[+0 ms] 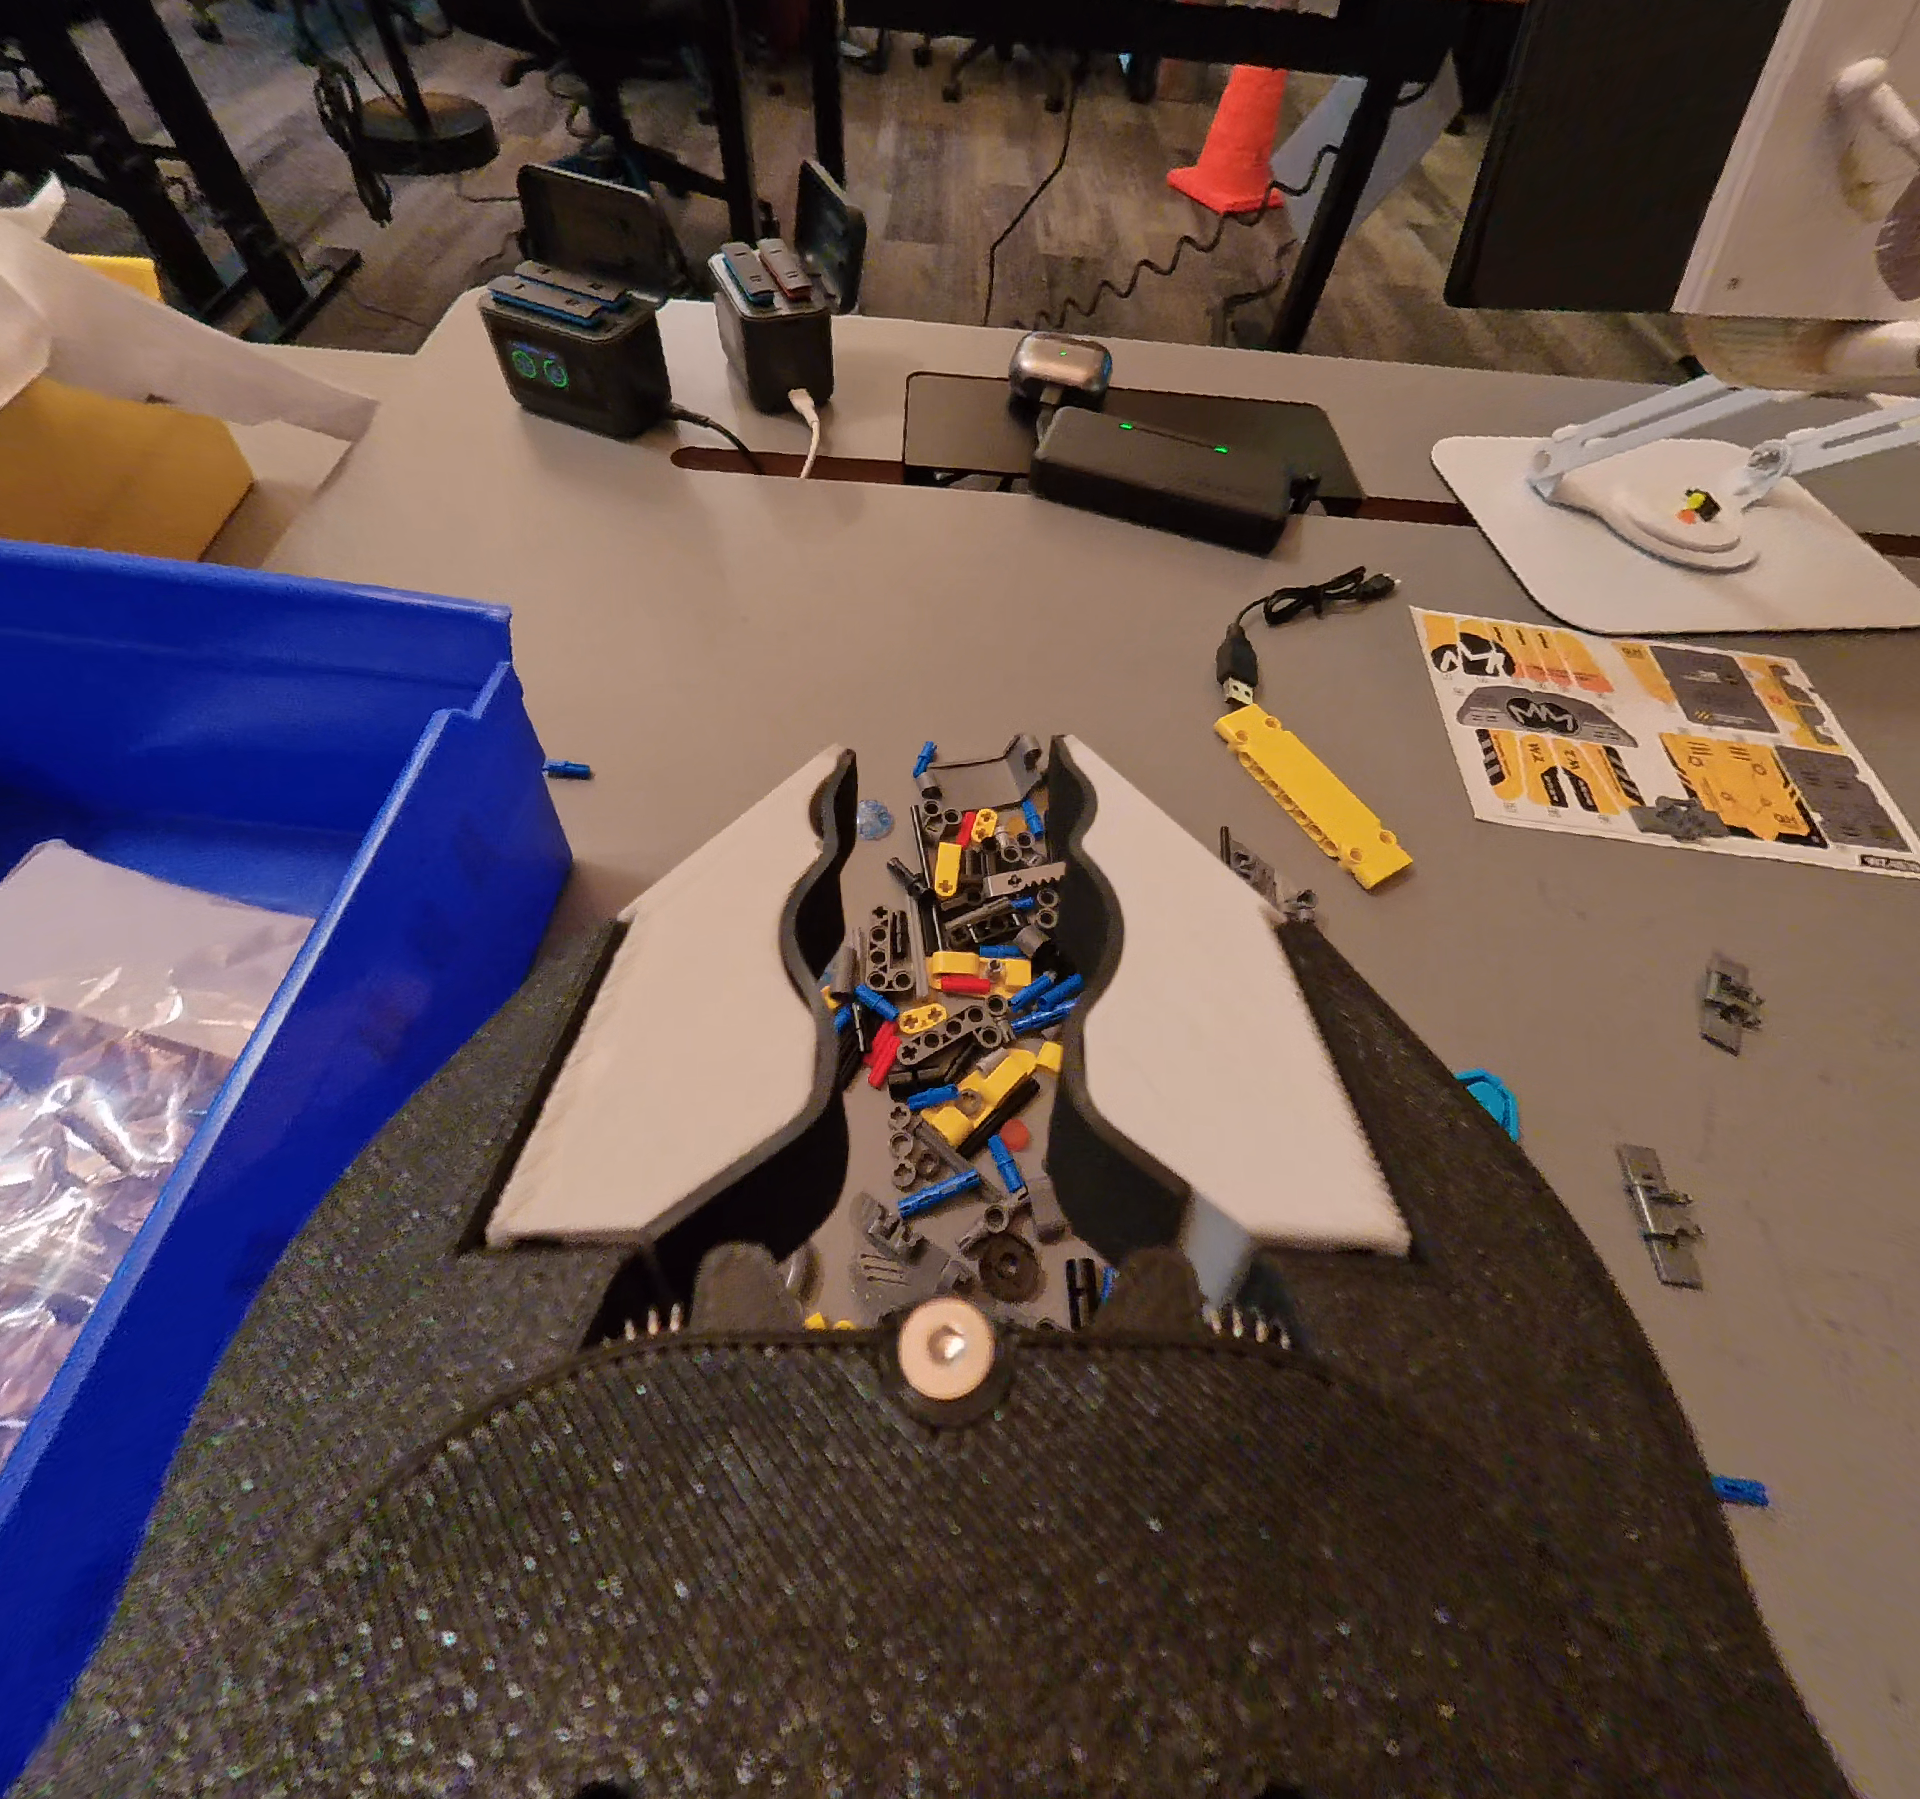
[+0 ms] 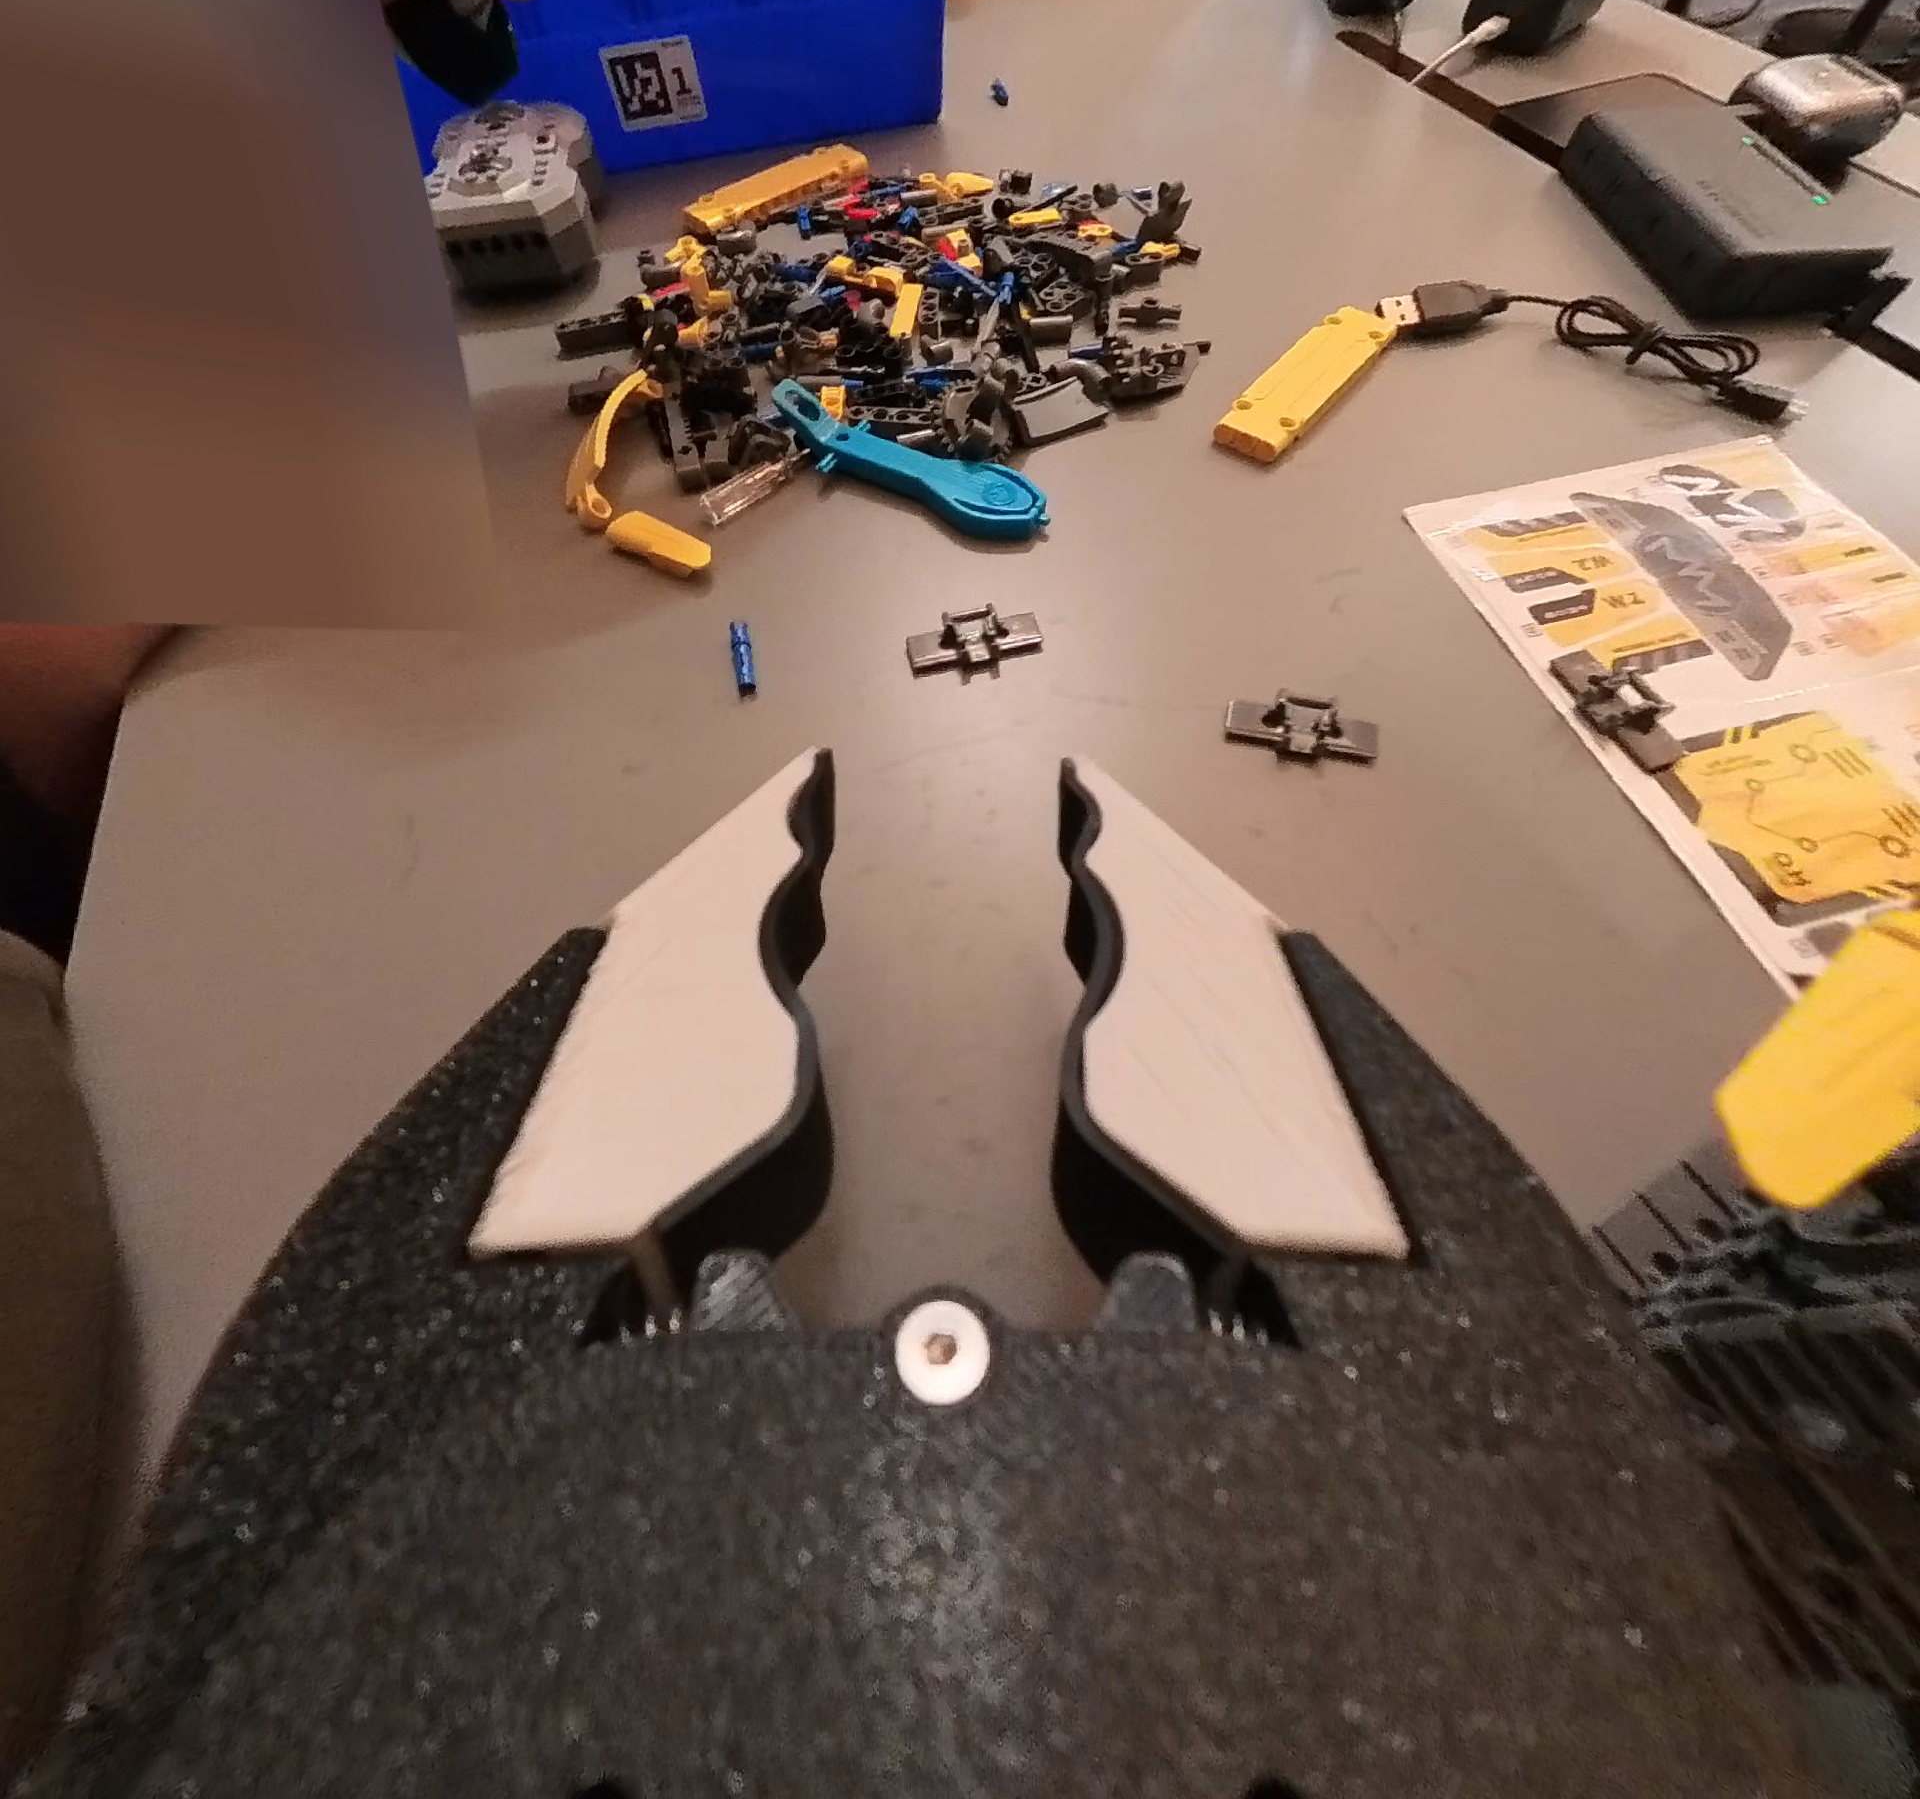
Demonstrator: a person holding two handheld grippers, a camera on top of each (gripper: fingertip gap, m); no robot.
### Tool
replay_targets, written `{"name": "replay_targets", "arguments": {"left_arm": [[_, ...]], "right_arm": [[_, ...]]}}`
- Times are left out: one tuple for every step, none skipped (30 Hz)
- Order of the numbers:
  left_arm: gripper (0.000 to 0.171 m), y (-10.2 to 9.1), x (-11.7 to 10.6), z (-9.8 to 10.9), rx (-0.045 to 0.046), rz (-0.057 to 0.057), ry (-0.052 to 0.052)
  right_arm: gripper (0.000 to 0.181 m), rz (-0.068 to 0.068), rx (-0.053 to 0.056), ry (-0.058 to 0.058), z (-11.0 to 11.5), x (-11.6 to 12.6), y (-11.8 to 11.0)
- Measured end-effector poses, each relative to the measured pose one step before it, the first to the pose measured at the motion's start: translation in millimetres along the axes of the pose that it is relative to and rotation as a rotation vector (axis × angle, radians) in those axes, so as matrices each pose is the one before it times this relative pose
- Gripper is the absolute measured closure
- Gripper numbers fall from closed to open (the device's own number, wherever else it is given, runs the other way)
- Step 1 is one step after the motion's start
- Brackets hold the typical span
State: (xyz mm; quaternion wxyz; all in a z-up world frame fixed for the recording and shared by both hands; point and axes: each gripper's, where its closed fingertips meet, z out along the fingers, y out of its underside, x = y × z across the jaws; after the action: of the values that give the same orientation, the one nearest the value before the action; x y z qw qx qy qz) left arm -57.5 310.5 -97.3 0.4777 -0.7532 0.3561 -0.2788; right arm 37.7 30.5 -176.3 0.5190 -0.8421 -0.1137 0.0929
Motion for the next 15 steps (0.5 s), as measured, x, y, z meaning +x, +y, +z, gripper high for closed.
{"name": "replay_targets", "arguments": {"left_arm": [[0.137,-0.39,-0.37,-0.37,0.00176,-0.0031,-0.0023],[0.137,-0.75,-0.07,-0.47,0.00552,0.0008,0.0004],[0.137,-0.41,-0.16,-0.28,0.00341,-0.0019,0.0014],[0.137,0.36,-0.05,0.04,-0.00112,-0.0047,0.0026],[0.137,0.91,0.19,0.44,-0.00438,-0.0030,0.0034],[0.137,1.60,0.19,0.48,-0.00968,-0.0005,0.0027],[0.138,2.60,-0.05,0.56,-0.01804,0.0011,0.0001],[0.140,4.46,0.79,0.73,-0.03004,0.0032,0.0039],[0.142,6.55,1.69,0.98,-0.04476,0.0059,0.0092],[0.145,7.66,1.04,1.24,-0.05090,0.0096,0.0025],[0.149,8.37,1.36,1.62,-0.05175,0.0135,0.0027],[0.150,10.70,2.16,2.47,-0.06529,0.0114,0.0083],[0.150,11.84,1.34,3.55,-0.07099,0.0082,0.0042],[0.150,11.37,0.73,4.48,-0.06612,0.0072,0.0010],[0.152,10.94,2.16,5.04,-0.06282,0.0036,0.0112]], "right_arm": [[0.139,0.0117,0.0021,0.0021,-0.39,1.51,-0.23],[0.138,0.0090,0.0009,0.0020,-0.26,1.12,-0.05],[0.139,0.0054,0.0012,0.0024,-0.19,0.92,-0.09],[0.139,0.0016,0.0013,0.0019,-0.21,0.39,-0.16],[0.139,-0.0012,0.0009,0.0011,-0.19,-0.05,-0.09],[0.139,-0.0025,-0.0002,0.0023,-0.12,0.05,0.00],[0.139,-0.0039,-0.0008,0.0028,-0.06,-0.16,0.06],[0.139,-0.0051,-0.0013,0.0023,0.08,-0.31,0.15],[0.139,-0.0051,-0.0017,0.0025,0.18,-0.26,0.24],[0.139,-0.0045,-0.0019,0.0020,0.27,-0.21,0.10],[0.139,-0.0040,-0.0022,0.0011,0.18,-0.31,0.28],[0.139,-0.0036,-0.0012,0.0010,0.18,-0.25,0.05],[0.139,-0.0034,-0.0002,0.0008,-0.03,-0.29,0.05],[0.139,-0.0032,-0.0002,0.0006,0.01,-0.30,-0.08],[0.139,-0.0028,-0.0007,0.0006,0.01,-0.32,0.08]]}}
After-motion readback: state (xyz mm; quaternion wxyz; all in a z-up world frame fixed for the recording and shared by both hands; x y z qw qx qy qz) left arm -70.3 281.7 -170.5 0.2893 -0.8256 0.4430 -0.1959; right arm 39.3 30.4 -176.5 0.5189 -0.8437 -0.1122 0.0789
